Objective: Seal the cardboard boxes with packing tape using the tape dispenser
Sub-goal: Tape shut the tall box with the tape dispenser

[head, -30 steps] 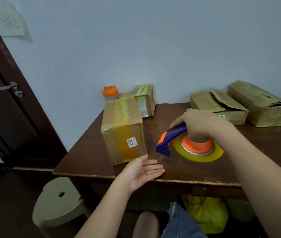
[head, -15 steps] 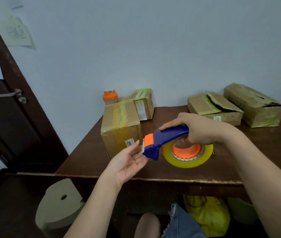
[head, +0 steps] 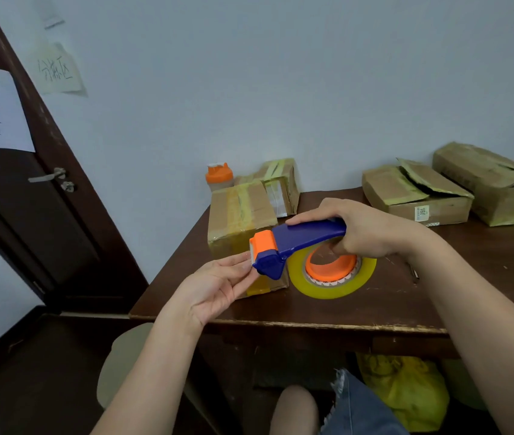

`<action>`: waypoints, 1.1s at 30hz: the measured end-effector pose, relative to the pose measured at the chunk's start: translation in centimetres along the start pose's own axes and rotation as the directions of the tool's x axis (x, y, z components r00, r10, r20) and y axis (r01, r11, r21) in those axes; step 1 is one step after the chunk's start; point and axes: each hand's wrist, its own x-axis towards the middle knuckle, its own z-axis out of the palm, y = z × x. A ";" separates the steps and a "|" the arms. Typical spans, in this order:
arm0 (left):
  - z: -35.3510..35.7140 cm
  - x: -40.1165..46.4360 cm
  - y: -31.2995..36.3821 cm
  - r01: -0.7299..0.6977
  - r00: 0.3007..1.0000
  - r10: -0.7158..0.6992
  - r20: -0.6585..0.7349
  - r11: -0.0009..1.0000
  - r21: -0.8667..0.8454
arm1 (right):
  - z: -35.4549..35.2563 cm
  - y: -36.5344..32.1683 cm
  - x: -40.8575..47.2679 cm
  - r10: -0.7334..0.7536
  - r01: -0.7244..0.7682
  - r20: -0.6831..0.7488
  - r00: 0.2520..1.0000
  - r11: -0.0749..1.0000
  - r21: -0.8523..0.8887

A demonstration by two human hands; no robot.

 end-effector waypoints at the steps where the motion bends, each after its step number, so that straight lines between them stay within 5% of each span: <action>1: -0.1 0.1 0.1 -0.001 1.000 0.001 -0.008 1.000 -0.009 | 0.0 -0.1 0.1 -0.004 0.004 -0.006 1.000 1.000 0.005; 8: -0.1 0.3 0.3 -0.053 0.996 0.059 -0.064 0.995 0.079 | 0.3 0.0 0.8 -0.019 0.019 -0.021 1.000 1.000 -0.002; 18: 0.8 -0.8 6.5 -0.245 0.889 0.379 -0.258 0.868 0.432 | -0.1 0.2 1.3 -0.083 0.092 -0.102 0.991 0.993 0.080; 23: -3.1 -1.6 9.8 -0.338 0.757 0.523 -0.391 0.826 0.451 | -1.7 1.9 0.7 -0.043 0.043 -0.217 0.975 0.999 -0.006; 29: -3.7 0.0 7.1 -0.366 0.776 0.527 -0.346 0.824 0.432 | -2.5 3.4 0.6 -0.046 0.022 -0.310 0.950 0.997 -0.080; 33: -3.5 1.4 5.6 -0.373 0.730 0.552 -0.404 0.816 0.441 | -3.0 3.8 0.4 -0.043 0.009 -0.312 0.949 0.994 -0.110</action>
